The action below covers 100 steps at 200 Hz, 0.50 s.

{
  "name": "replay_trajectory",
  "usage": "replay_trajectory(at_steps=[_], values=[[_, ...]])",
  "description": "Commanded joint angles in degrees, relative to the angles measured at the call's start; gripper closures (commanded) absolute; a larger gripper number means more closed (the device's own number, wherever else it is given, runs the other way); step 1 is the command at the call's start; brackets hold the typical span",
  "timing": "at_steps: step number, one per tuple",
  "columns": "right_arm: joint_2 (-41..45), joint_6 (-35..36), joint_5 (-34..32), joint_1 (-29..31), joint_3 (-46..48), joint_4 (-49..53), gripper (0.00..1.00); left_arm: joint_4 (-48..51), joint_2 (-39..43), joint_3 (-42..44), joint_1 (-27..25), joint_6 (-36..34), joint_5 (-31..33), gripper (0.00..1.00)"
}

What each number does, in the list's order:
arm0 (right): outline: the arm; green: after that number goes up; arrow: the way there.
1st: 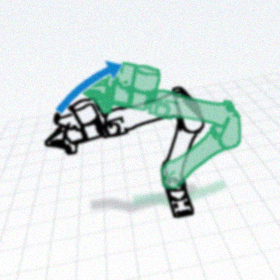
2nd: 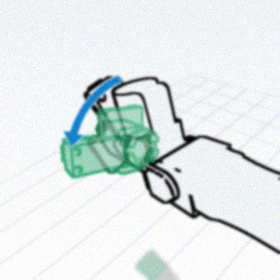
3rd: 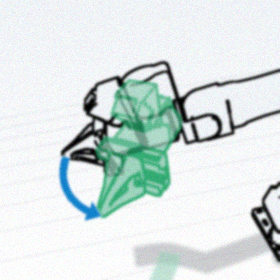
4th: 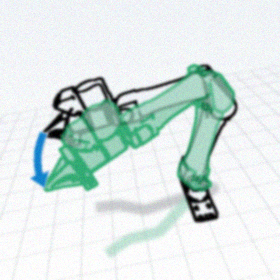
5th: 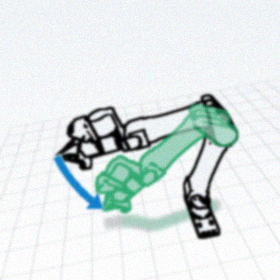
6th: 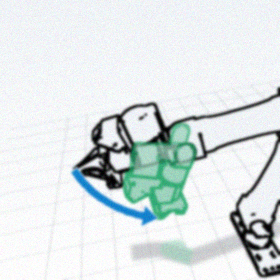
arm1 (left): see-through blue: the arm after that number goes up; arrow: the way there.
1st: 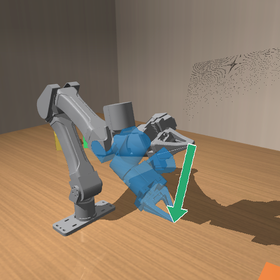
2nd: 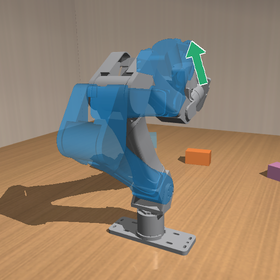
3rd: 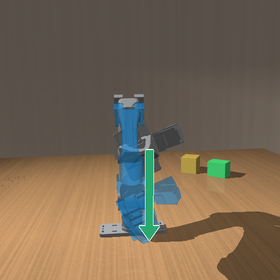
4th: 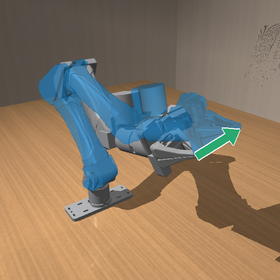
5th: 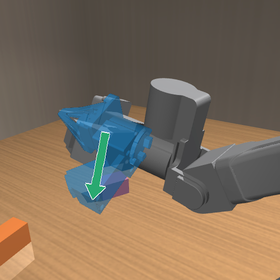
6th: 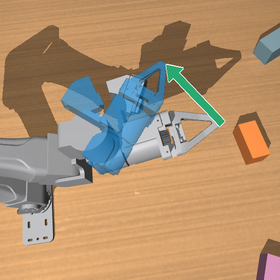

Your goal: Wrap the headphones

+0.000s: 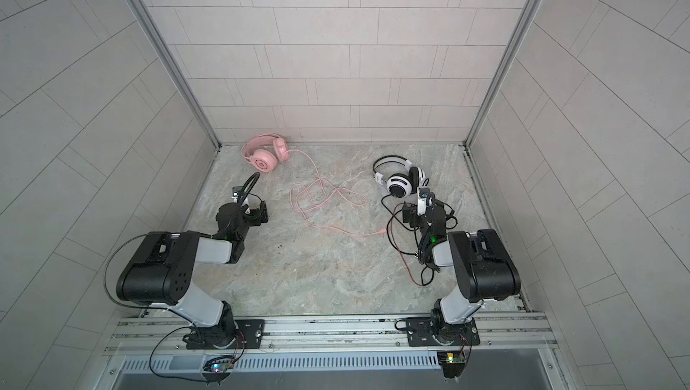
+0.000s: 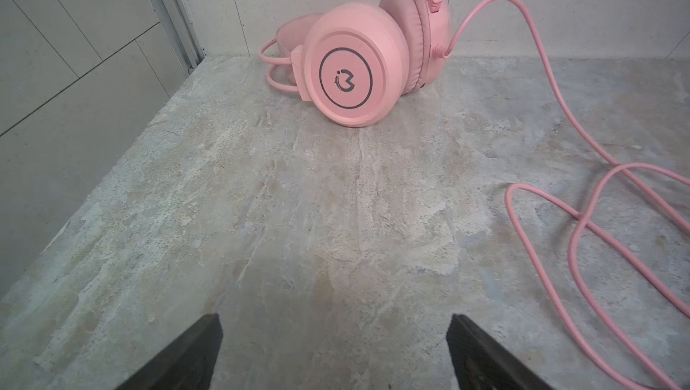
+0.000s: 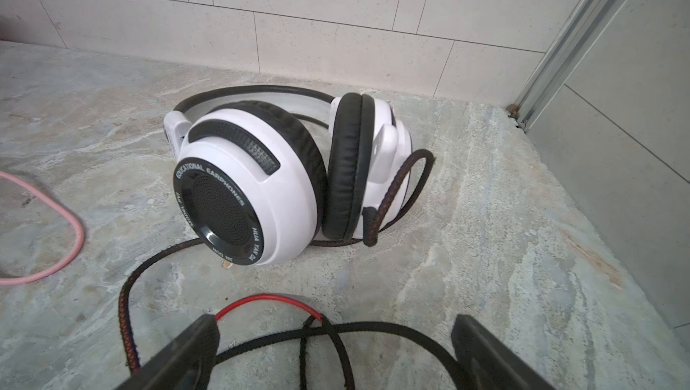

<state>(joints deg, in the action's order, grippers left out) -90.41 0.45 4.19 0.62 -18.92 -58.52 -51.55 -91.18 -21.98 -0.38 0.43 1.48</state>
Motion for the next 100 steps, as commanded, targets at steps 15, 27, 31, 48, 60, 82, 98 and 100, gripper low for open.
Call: replay_trajectory(at_steps=[15, 27, 31, 48, 60, 82, 98, 100], values=[[-0.1, 0.8, 0.9, -0.1, 0.2, -1.2, 0.01, -1.0, 0.4, -0.8, 0.4, 0.2, -0.2, 0.0], [-0.1, 0.8, 1.0, -0.1, 0.1, -1.1, 0.01, -0.9, 0.4, -0.8, 0.4, 0.2, -0.2, 0.0], [-0.1, 0.8, 0.9, -0.1, 0.1, -1.1, 0.01, -0.9, 0.4, -0.8, 0.4, 0.2, -0.2, 0.0], [-0.1, 0.9, 1.1, -0.1, 0.0, -1.0, 0.01, -1.0, 0.4, -0.8, 0.4, 0.2, -0.2, 0.0], [-0.1, 0.9, 1.1, -0.1, 0.0, -0.9, 0.01, -0.9, 0.4, -0.8, 0.4, 0.2, -0.2, 0.0], [-0.1, 0.9, 1.1, -0.1, 0.0, -1.0, 0.01, -0.9, 0.4, -0.8, 0.4, 0.2, -0.2, 0.0], [-0.1, 0.9, 1.0, -0.1, 0.0, -0.9, 0.01, -1.0, 0.4, -0.8, 0.4, 0.2, -0.2, 0.0], [-0.1, 0.8, 1.1, -0.1, 0.0, -1.0, 0.01, -1.0, 0.4, -0.8, 0.4, 0.2, -0.2, 0.0]])
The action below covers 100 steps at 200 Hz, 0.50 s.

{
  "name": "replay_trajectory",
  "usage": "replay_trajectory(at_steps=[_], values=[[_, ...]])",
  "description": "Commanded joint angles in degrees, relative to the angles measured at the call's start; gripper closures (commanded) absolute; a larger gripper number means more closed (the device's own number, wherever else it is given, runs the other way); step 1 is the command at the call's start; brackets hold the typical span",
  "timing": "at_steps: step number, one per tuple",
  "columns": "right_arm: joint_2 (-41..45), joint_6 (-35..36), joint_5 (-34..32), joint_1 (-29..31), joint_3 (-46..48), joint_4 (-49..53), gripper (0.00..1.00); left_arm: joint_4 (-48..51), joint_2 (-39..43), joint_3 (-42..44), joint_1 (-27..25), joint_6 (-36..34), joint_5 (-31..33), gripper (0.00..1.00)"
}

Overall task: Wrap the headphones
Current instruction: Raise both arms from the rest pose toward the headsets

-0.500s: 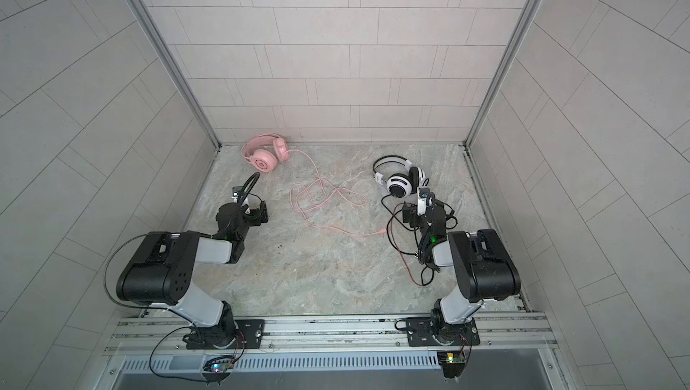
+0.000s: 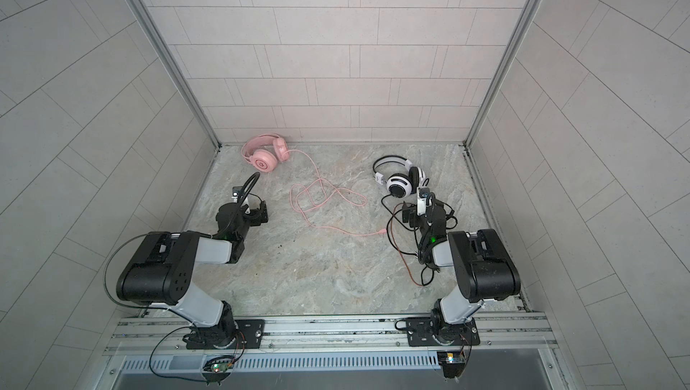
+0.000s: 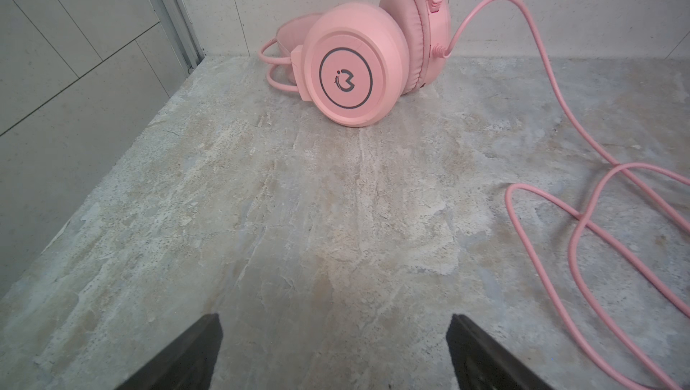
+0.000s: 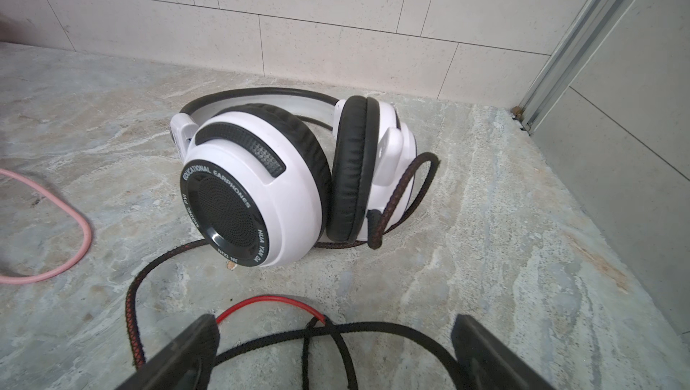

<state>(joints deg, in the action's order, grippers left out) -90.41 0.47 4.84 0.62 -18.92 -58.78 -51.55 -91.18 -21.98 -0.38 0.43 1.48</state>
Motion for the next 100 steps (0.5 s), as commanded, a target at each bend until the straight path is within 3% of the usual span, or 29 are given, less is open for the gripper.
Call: replay_trajectory(at_steps=[1, 100], values=[[-0.1, 0.8, 0.4, -0.1, 0.0, -0.8, 0.01, -0.9, 0.4, -0.8, 0.4, 0.2, -0.2, 0.0], [-0.1, 0.8, 0.9, -0.3, -0.4, 0.0, 0.01, -1.0, 0.4, -0.8, 0.4, 0.2, -0.2, 0.0]])
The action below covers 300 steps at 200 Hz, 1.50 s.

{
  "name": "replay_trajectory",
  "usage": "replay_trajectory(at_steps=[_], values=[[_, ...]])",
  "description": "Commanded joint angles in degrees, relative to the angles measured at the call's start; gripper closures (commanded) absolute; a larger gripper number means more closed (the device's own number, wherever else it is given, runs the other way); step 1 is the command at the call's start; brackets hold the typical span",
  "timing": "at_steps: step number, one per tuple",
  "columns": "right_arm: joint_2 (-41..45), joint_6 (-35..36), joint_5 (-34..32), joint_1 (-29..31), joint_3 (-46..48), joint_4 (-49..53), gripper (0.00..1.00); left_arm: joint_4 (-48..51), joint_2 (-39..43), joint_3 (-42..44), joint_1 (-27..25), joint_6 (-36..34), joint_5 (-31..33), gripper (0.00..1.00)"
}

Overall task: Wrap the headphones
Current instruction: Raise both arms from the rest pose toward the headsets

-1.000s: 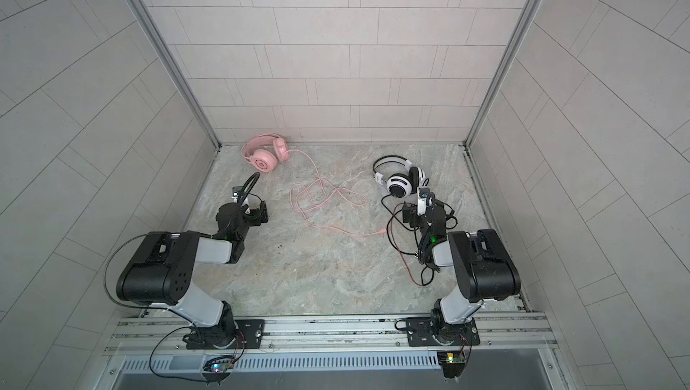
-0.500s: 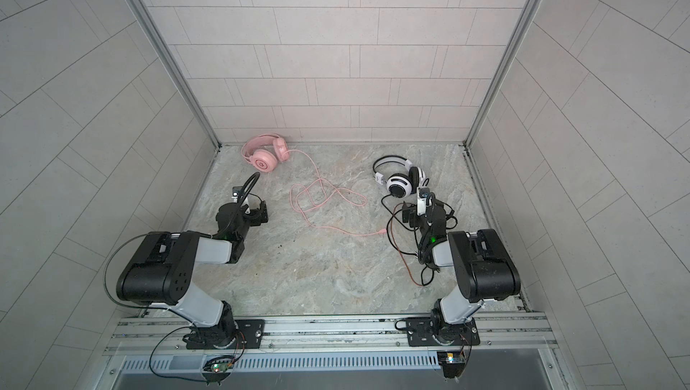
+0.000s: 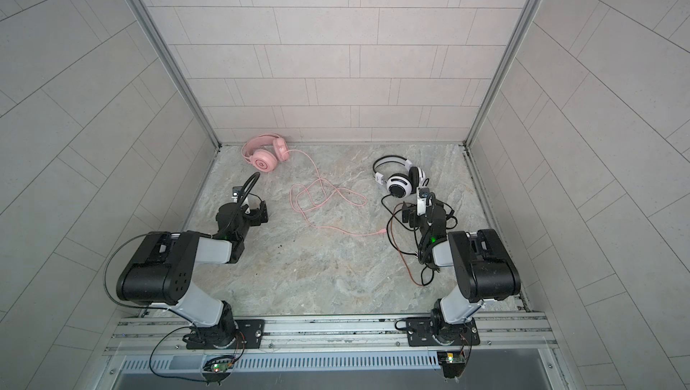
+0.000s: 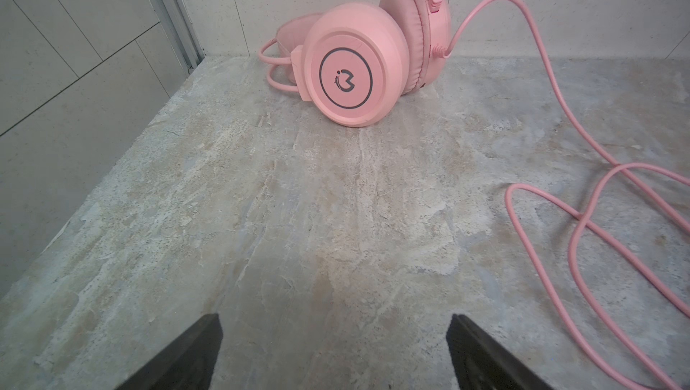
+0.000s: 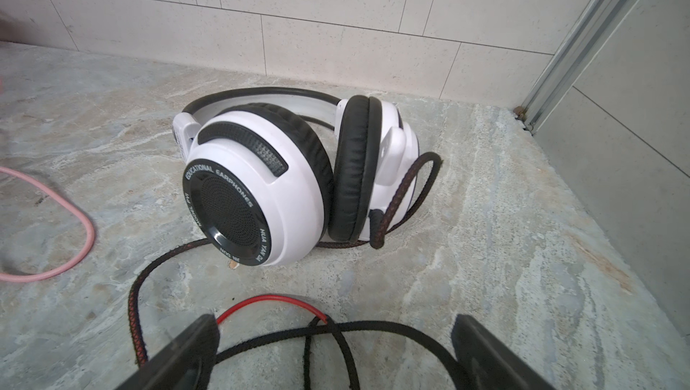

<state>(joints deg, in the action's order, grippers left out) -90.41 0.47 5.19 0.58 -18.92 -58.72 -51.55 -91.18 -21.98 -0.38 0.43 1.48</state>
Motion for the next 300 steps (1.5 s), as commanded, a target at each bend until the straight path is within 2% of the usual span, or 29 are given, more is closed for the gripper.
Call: replay_trajectory(at_steps=[1, 68, 80, 119, 137, 158, 168, 183, 201, 219, 234, 255, 300], values=[[-0.1, 0.8, 0.6, -0.2, -0.3, -0.1, 0.01, -1.0, 0.4, -0.8, 0.4, 0.2, -0.1, 0.0], [-0.1, 0.9, 0.7, -0.2, -0.4, 0.2, 0.01, -1.0, 0.4, -0.8, 0.4, 0.2, -0.2, 0.0], [-0.1, 0.9, 0.5, -0.2, -0.4, 0.0, 0.01, -1.0, 0.4, -0.8, 0.3, 0.8, 1.6, 0.0], [0.5, 1.1, -8.8, 2.5, 0.9, -2.1, 0.01, -1.1, 0.5, -0.7, 0.2, 0.1, 0.6, 0.0], [4.3, 2.9, -12.7, 4.8, 2.7, -2.5, 0.01, -2.3, 0.6, -0.1, 0.2, -0.4, -0.8, 0.0], [13.7, 4.0, -14.2, 6.4, 1.2, 8.3, 0.01, -4.8, 2.8, 2.2, 0.2, -0.1, 0.1, 0.0], [19.3, 0.1, -16.0, 6.6, -1.4, 18.5, 0.01, -4.2, 5.4, 2.9, -0.1, -0.1, 0.8, 0.0], [25.7, -5.7, -16.3, 6.5, -5.2, 32.3, 0.01, 2.2, 10.7, 2.3, -0.5, 0.1, 2.2, 0.0], [30.0, -12.0, -16.2, 6.3, -5.9, 36.9, 0.01, 14.7, 17.4, -0.5, -0.5, 4.6, 4.7, 0.0], [31.5, -14.8, -11.4, 5.5, -6.8, 38.3, 0.01, 25.3, 23.7, -2.6, -0.4, 11.5, 5.3, 0.0], [31.3, -15.1, -7.9, 5.4, -9.2, 42.1, 0.01, 29.5, 26.3, -2.7, -0.3, 16.1, 7.3, 0.0], [31.6, -15.7, -6.1, 5.4, -13.1, 48.5, 0.0, 29.6, 29.1, -0.9, 0.4, 19.0, 8.9, 0.0], [32.9, -13.0, -7.0, 5.2, -28.9, 72.2, 0.0, 29.1, 30.7, 0.5, 0.4, 20.1, 5.2, 0.0]])
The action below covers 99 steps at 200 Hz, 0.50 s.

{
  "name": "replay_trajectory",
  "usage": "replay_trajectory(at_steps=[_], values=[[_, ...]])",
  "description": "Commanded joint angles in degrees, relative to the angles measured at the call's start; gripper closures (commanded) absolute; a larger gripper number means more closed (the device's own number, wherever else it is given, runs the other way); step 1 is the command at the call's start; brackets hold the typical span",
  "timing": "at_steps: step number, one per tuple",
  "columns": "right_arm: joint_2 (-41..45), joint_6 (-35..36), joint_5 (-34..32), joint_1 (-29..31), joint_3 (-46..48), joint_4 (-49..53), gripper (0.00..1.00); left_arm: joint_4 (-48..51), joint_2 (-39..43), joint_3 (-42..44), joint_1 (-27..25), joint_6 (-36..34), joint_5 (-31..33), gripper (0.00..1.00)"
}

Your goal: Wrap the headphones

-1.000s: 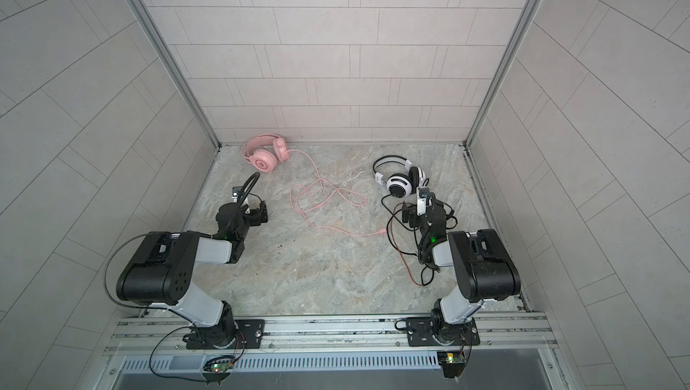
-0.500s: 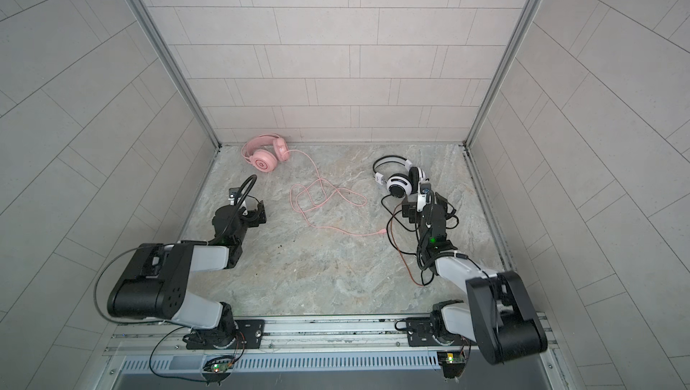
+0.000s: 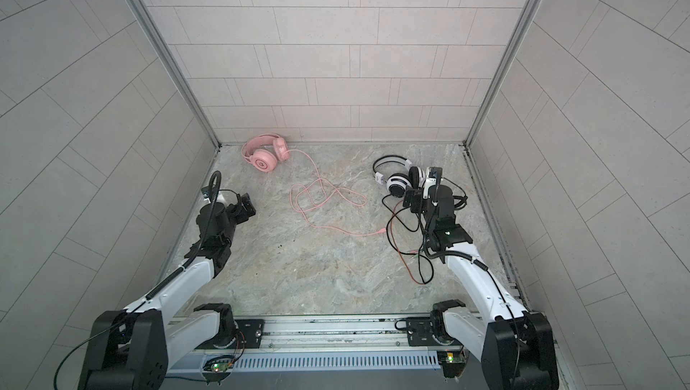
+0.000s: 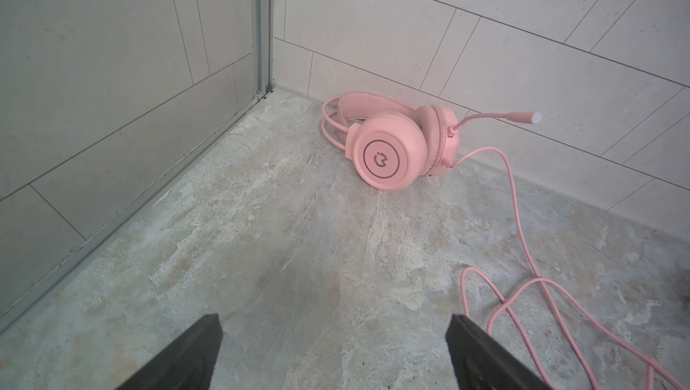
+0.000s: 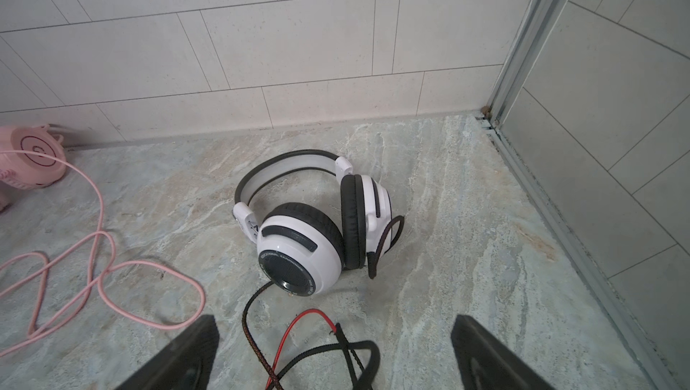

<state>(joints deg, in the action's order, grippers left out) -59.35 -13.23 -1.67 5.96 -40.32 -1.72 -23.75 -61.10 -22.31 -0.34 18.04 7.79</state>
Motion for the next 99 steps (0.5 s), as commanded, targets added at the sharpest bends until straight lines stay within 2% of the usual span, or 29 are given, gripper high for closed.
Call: replay_trajectory(at_steps=[1, 16, 37, 99], values=[[1.9, 0.5, -0.3, -0.2, -7.5, 16.0, 0.0, 1.3, 0.7, 0.8, 0.4, 2.5, -1.0, 0.0], [1.2, -1.6, -1.9, -0.5, -11.0, 22.2, 0.01, 1.4, 0.1, 0.4, 0.4, 2.8, -0.8, 0.0], [-2.7, -1.5, 0.5, -0.5, -17.0, 32.4, 0.01, 1.4, -0.3, 0.2, 0.4, 2.7, -1.4, 0.0], [-18.1, 3.8, 1.5, -0.1, -32.7, 59.7, 0.01, 0.1, -1.8, -0.2, 0.4, 2.9, -4.6, 0.0]])
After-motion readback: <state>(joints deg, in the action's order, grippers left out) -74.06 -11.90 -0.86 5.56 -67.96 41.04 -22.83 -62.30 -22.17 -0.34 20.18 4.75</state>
